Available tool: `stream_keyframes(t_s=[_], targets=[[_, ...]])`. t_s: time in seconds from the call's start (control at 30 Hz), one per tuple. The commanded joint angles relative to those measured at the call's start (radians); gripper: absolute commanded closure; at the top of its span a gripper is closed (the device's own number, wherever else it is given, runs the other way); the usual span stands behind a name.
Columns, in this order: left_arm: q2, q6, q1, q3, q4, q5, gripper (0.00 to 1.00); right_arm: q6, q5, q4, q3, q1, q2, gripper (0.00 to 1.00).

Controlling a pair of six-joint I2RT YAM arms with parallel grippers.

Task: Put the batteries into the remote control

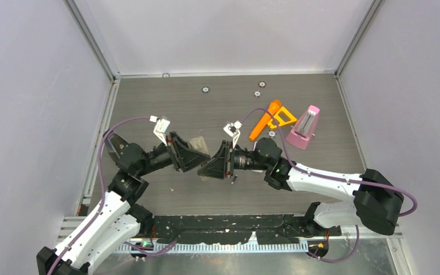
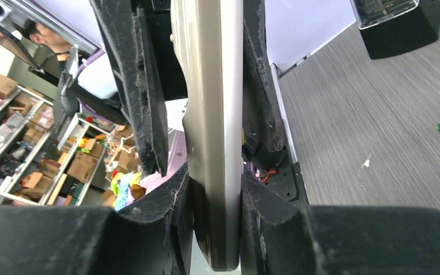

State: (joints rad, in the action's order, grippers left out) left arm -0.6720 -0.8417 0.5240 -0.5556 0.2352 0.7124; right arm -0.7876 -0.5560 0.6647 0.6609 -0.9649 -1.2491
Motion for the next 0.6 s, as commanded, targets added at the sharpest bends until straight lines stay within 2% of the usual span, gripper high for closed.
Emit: stream_keyframes(t_s=[0.0, 0.1, 0.2, 0.33, 0.57], targets=[[0.038, -0.139, 0.004, 0.066, 0.21, -0.146, 0.57, -0.112, 0.027, 0.232, -0.026, 0.0, -0.042, 0.89], [0.046, -0.182, 0.004, 0.097, 0.255, -0.178, 0.56, -0.146, 0.02, 0.285, -0.037, 0.001, -0.062, 0.89], [0.053, -0.182, 0.004, 0.101, 0.24, -0.2, 0.44, -0.152, 0.02, 0.292, -0.043, 0.0, -0.067, 0.89], [0.06, -0.176, 0.003, 0.099, 0.22, -0.223, 0.4, -0.153, 0.019, 0.291, -0.047, -0.001, -0.068, 0.89], [0.063, -0.147, 0.003, 0.088, 0.158, -0.243, 0.63, -0.159, -0.013, 0.297, -0.04, -0.001, -0.081, 0.88]])
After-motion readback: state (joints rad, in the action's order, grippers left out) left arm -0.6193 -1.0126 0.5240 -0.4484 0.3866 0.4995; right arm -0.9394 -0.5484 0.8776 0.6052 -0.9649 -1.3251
